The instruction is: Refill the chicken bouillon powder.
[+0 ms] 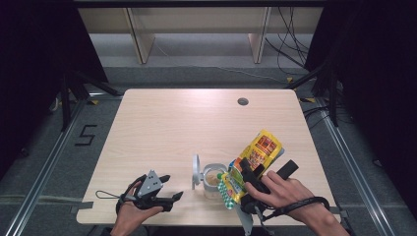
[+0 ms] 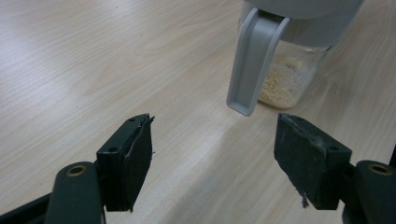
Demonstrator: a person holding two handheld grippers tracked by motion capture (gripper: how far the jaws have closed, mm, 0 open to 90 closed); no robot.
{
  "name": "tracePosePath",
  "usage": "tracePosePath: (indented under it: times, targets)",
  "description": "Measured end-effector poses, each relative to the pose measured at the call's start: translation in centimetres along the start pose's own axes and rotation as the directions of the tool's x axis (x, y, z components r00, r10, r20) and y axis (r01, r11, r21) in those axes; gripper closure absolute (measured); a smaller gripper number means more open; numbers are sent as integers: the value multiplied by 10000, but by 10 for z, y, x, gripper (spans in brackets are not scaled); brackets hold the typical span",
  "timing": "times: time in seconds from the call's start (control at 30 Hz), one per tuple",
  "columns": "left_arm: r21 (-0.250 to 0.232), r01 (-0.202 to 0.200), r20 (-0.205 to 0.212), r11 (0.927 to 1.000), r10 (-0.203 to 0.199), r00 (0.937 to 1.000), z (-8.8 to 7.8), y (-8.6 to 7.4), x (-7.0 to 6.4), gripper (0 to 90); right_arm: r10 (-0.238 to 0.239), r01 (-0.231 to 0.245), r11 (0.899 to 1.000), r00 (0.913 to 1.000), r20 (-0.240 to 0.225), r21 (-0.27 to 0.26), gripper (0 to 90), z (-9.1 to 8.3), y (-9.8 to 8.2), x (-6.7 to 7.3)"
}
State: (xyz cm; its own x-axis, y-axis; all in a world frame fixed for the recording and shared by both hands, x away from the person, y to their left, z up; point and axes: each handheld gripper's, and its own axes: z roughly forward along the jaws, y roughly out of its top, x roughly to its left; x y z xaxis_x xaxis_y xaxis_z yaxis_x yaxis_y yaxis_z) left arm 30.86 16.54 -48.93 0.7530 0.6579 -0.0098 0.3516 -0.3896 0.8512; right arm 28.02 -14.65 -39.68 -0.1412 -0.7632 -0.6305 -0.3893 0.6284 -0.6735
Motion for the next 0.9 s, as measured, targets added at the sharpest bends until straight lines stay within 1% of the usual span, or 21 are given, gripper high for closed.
tracePosePath:
  times: [0.03,0.07,0.1,0.13,0.17,0.23,0.3,0.33,0.37,0.4,0.43,0.47,0.57,0.6,0.63,0.7,0.73,0.8,0.83,0.87,0.9]
  targets:
    - [-12,230,0,9997,-230,9997,0,-1,-1,276,-129,129,9999,9999,22,-62,614,0,0,-1]
    - [-50,288,-24,9996,-288,9996,1,-1,-1,276,107,-106,9999,9999,-113,57,614,0,0,1]
    - [-42,221,-29,9997,-221,9998,1,-1,-1,276,110,-109,9999,9996,-259,50,614,0,0,2]
    - [-2,245,-37,9997,-245,9997,1,-1,-1,276,68,-68,10000,9999,-94,-40,614,0,-1,1]
    - [-2,245,-37,9997,-245,9997,1,-1,-1,276,68,-68,10000,9999,-94,-40,614,0,-1,1]
    - [-38,342,-64,9994,-342,9994,1,-1,-2,276,-160,160,9998,9999,14,-96,614,1,-1,-2]
    - [-30,210,-1,9998,-210,9998,1,-1,-1,276,-314,314,9993,9995,16,-188,614,2,-1,-3]
    - [38,201,7,9998,-201,9998,0,-1,-1,276,-226,225,9996,9997,-9,-158,614,2,-1,-2]
    - [-78,294,7,9995,-294,9996,1,-1,-1,276,-136,135,9998,9999,-44,-110,614,1,-1,-2]
    - [-9,263,1,9997,-263,9997,1,-1,-1,276,-291,292,9994,9996,29,-185,615,2,-1,-3]
    - [1,298,4,9996,-298,9996,1,-1,-1,275,-103,103,9999,9999,-10,-69,614,2,-1,-2]
    - [-2,339,-44,9994,-339,9994,2,-1,-2,275,-84,83,9999,10000,-27,-70,614,2,-1,-2]
    - [-41,-57,5,10000,57,10000,1,0,0,275,-109,109,9998,9999,-15,-180,614,3,0,-3]
    - [-65,327,20,9994,-327,9995,1,-1,-1,275,-113,113,9998,9999,-12,-189,614,3,0,-3]
    - [-13,274,-58,9996,-274,9996,0,-1,-1,275,-164,164,9996,9999,13,-217,614,3,1,-3]
    - [30,-53,-65,10000,53,10000,0,0,1,276,-129,129,9998,9999,1,-179,614,3,1,-3]
    - [49,-36,-67,10000,36,10000,0,0,1,276,-59,58,9998,10000,-37,-180,614,3,2,-2]
    - [-57,272,-13,9996,-272,9996,0,-1,-2,275,-55,55,9997,10000,3,-225,615,2,2,-2]
    - [-69,223,-1,9997,-223,9998,0,-1,-1,275,-55,55,9997,10000,3,-225,615,2,2,-2]
    - [-55,318,-5,9995,-318,9995,1,-1,-1,276,-33,33,9998,10000,-8,-197,615,2,2,-2]
    - [-4,208,-10,9998,-208,9998,1,-1,0,275,-45,46,9998,10000,14,-184,615,2,2,-2]
